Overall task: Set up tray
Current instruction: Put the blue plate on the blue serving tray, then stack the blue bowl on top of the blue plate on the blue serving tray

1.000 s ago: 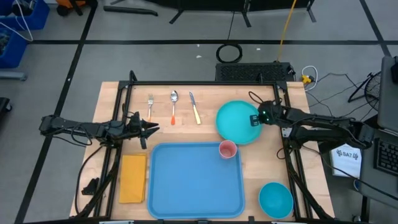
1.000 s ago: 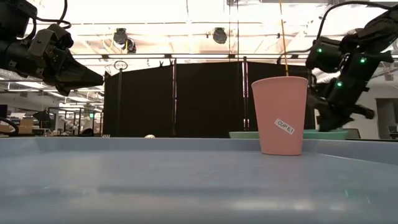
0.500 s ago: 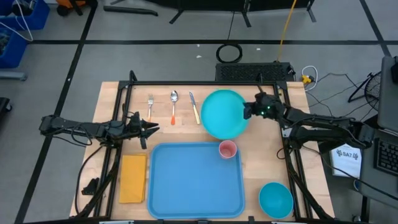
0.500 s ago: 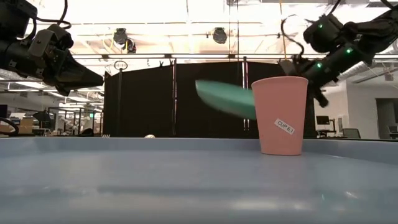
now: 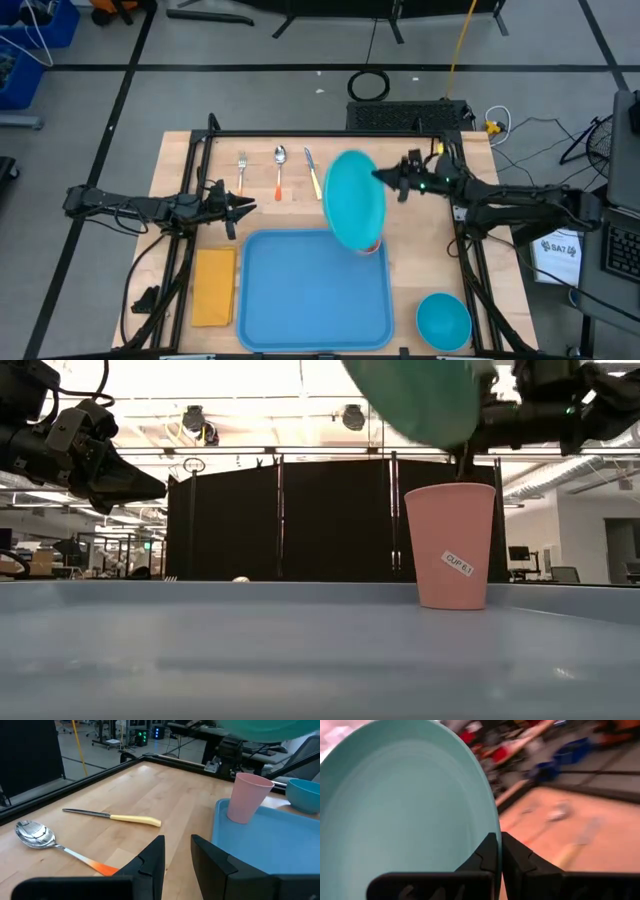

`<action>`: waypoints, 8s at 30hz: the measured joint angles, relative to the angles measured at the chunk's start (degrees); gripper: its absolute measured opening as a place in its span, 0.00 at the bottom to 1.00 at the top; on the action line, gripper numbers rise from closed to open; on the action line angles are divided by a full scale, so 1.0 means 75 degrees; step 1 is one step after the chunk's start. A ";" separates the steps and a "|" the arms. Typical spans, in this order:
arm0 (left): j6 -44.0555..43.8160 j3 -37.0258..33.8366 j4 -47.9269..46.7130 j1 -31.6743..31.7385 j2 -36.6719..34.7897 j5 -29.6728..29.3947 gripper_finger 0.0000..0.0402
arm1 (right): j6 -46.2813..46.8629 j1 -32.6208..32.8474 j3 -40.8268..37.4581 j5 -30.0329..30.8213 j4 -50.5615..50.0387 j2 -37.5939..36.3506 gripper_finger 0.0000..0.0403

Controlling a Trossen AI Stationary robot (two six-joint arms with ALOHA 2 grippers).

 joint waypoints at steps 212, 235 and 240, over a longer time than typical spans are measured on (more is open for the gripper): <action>-0.0125 0.0010 -0.0286 -0.0001 -0.0001 0.0011 0.24 | 1.1180 0.9924 0.2634 0.0166 -0.8058 0.3022 0.01; -0.0131 0.0009 -0.0280 0.0000 -0.0001 -0.0001 0.24 | 0.9737 0.9389 0.2590 0.2908 -0.9009 0.3022 0.00; -0.0134 0.0009 -0.0280 0.0000 0.0000 -0.0001 0.24 | 0.8906 0.8966 0.2590 0.3299 -0.9032 0.3022 0.00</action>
